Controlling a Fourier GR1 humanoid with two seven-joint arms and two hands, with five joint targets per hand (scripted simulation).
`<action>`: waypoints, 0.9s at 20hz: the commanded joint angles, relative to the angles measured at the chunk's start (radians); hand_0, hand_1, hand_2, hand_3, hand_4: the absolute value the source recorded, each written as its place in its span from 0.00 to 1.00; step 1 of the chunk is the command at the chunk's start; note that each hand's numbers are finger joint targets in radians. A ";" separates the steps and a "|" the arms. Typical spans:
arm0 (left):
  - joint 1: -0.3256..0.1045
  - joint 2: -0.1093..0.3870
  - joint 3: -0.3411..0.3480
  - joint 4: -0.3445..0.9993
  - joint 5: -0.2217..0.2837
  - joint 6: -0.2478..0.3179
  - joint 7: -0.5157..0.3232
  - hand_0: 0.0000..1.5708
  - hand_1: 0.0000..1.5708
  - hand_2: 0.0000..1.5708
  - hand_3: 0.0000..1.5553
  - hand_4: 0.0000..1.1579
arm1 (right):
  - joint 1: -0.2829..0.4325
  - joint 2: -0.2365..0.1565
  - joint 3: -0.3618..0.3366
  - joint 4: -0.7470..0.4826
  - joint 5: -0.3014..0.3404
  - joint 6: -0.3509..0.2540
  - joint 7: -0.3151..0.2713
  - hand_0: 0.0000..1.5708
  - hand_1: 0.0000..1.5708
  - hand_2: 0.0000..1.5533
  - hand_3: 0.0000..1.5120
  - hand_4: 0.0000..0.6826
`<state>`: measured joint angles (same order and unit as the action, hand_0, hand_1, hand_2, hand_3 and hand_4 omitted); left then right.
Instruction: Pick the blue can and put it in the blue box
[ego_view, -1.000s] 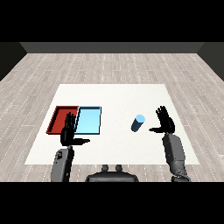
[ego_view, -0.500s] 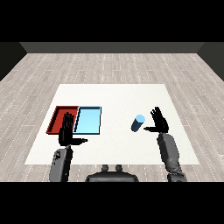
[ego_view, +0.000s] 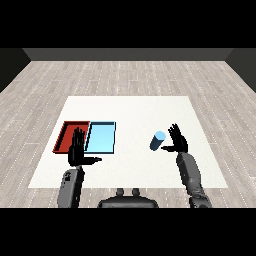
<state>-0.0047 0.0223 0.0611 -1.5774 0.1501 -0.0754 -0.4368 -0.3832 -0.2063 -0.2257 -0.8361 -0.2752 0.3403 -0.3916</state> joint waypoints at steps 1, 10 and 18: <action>0.018 0.021 0.004 -0.055 0.011 -0.009 0.046 0.00 0.00 0.00 0.00 0.00 | -0.040 0.003 0.003 0.073 0.010 -0.011 -0.018 0.00 0.00 0.00 0.00 0.00; 0.010 0.017 0.017 0.032 0.002 -0.021 -0.039 0.00 0.00 0.00 0.00 0.00 | -0.062 0.035 0.025 0.169 0.032 0.002 -0.081 0.00 0.00 0.00 0.00 0.00; 0.003 0.006 0.001 0.013 -0.010 -0.005 -0.029 0.00 0.00 0.00 0.00 0.00 | -0.118 0.034 0.030 0.191 0.034 -0.019 -0.061 0.00 0.00 0.00 0.00 0.00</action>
<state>0.0133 0.0366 0.0695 -1.5973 0.1563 -0.0871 -0.4448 -0.4620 -0.1598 -0.1875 -0.7021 -0.2420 0.3129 -0.4439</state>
